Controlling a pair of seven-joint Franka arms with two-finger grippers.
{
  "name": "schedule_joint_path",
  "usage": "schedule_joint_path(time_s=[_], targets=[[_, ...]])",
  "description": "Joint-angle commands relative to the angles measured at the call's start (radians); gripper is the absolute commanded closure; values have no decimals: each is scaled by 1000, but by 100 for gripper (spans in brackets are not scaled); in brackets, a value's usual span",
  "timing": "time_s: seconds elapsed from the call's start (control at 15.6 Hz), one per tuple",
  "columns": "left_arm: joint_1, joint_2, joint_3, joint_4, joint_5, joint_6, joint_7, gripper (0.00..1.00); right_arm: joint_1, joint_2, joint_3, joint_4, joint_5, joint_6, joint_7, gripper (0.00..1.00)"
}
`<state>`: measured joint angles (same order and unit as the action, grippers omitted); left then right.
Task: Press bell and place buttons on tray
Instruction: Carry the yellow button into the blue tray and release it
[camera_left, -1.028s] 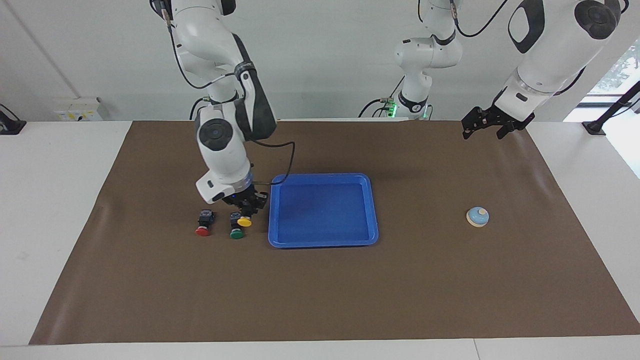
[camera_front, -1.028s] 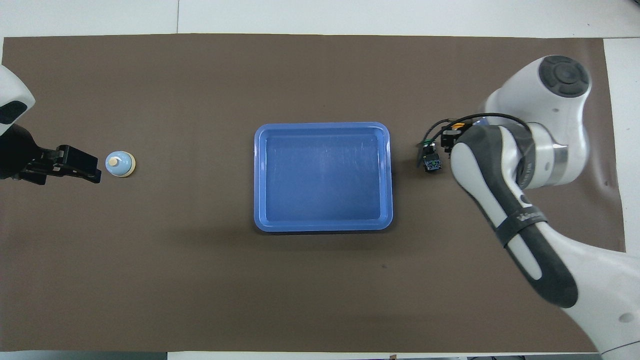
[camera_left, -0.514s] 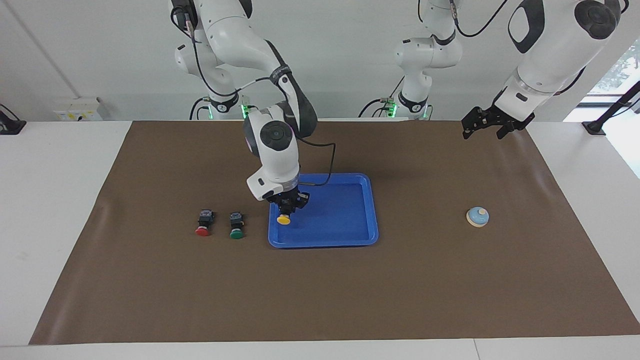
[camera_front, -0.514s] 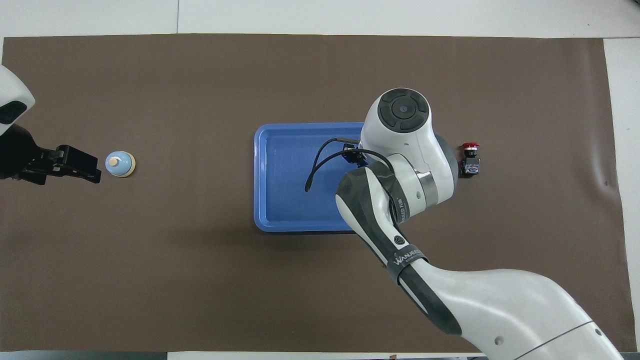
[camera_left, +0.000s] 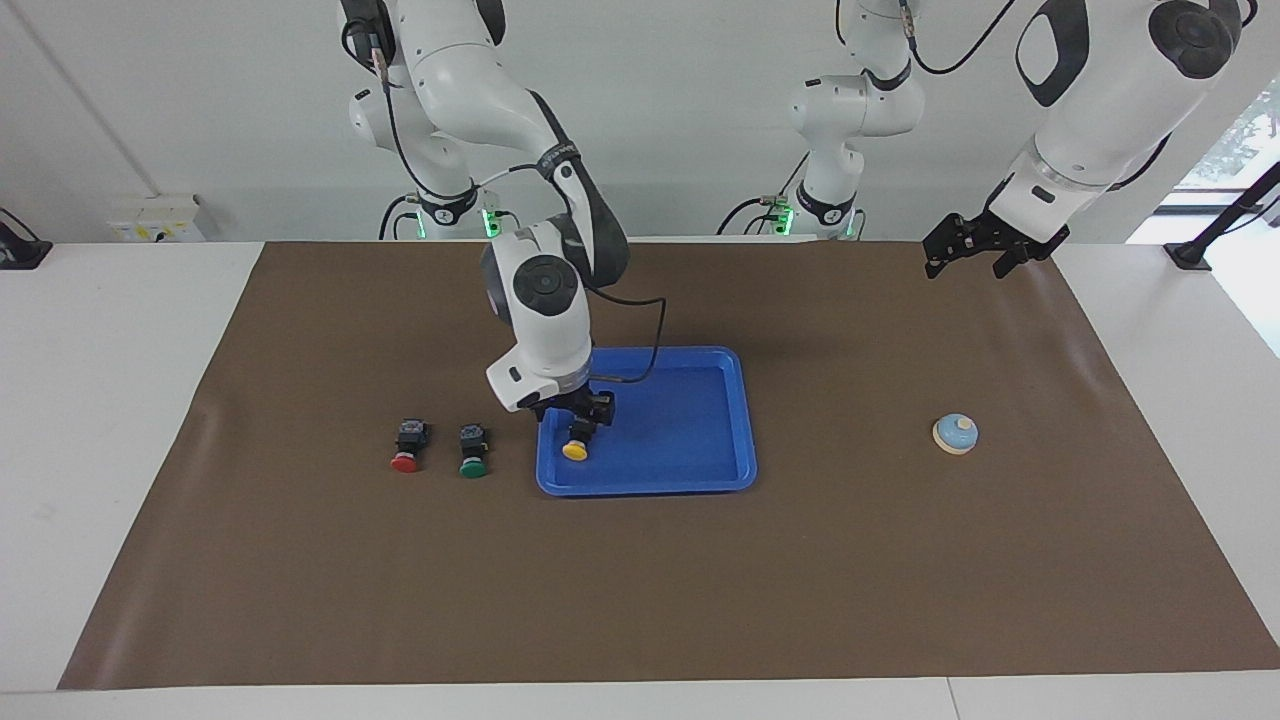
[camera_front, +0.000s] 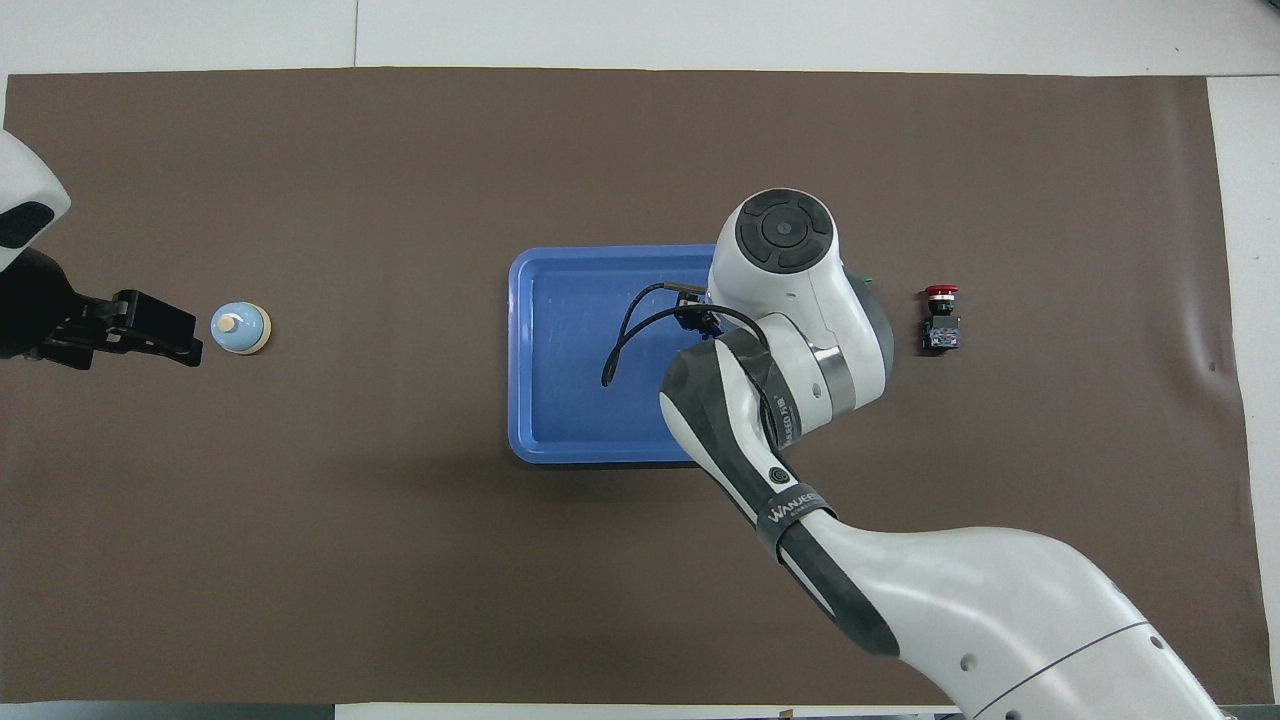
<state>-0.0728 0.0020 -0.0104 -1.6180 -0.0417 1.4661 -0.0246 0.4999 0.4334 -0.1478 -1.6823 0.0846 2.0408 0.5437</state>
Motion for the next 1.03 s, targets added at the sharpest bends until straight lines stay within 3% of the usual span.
schedule_joint_path(time_s=[0.0,0.32,0.64,0.9,0.96], targets=[[1,0,3,7,-6,-13,-11,0,-159,-67,5,-14,17,-65,-280,0],[1,0,3,7,-6,-13,-11,0,-334,-87,4,-71,11,-54,-533,0],[1,0,3,7,-6,-13,-11,0,-340,-96,4,-215,11,132,-542,0],[1,0,3,7,-6,-13,-11,0,-331,-93,4,-227,11,150,-539,0],[1,0,3,7,-6,-13,-11,0,-333,-91,4,-237,11,154,-539,6]])
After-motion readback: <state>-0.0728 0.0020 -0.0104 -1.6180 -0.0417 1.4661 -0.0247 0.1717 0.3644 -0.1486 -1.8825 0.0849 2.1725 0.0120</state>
